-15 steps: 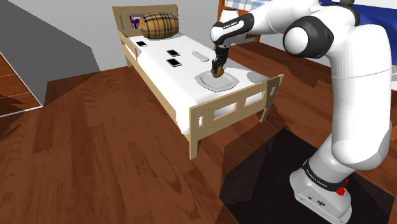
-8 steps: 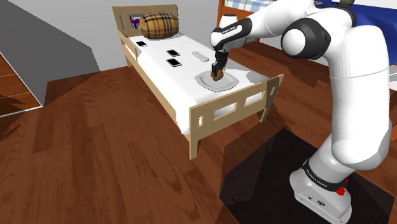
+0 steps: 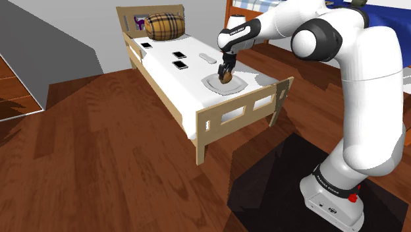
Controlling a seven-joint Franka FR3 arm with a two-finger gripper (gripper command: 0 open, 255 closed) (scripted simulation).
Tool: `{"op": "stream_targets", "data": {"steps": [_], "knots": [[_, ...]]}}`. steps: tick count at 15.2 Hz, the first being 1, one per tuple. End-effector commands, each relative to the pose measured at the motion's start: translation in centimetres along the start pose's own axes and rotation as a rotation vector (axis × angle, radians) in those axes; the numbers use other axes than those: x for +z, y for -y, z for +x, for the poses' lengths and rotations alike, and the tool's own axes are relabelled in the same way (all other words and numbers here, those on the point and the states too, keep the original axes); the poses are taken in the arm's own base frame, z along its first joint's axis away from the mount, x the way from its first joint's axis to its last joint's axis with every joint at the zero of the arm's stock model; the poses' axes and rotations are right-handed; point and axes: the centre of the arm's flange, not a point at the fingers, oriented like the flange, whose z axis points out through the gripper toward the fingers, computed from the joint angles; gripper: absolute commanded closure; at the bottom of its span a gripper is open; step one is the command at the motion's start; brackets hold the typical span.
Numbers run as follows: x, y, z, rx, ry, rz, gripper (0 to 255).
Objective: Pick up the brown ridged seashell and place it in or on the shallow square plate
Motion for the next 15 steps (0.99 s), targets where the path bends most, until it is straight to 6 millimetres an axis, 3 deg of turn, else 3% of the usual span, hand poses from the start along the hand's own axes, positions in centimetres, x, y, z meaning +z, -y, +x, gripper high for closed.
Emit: {"op": "stream_targets", "data": {"steps": [1, 3, 7, 15], "knots": [[0.0, 0.0, 0.0, 0.0, 0.0, 0.0, 0], [0.0, 0.0, 0.0, 0.0, 0.0, 0.0, 0], [-5.0, 0.0, 0.0, 0.0, 0.0, 0.0, 0], [-5.0, 0.0, 0.0, 0.0, 0.0, 0.0, 0]]}}
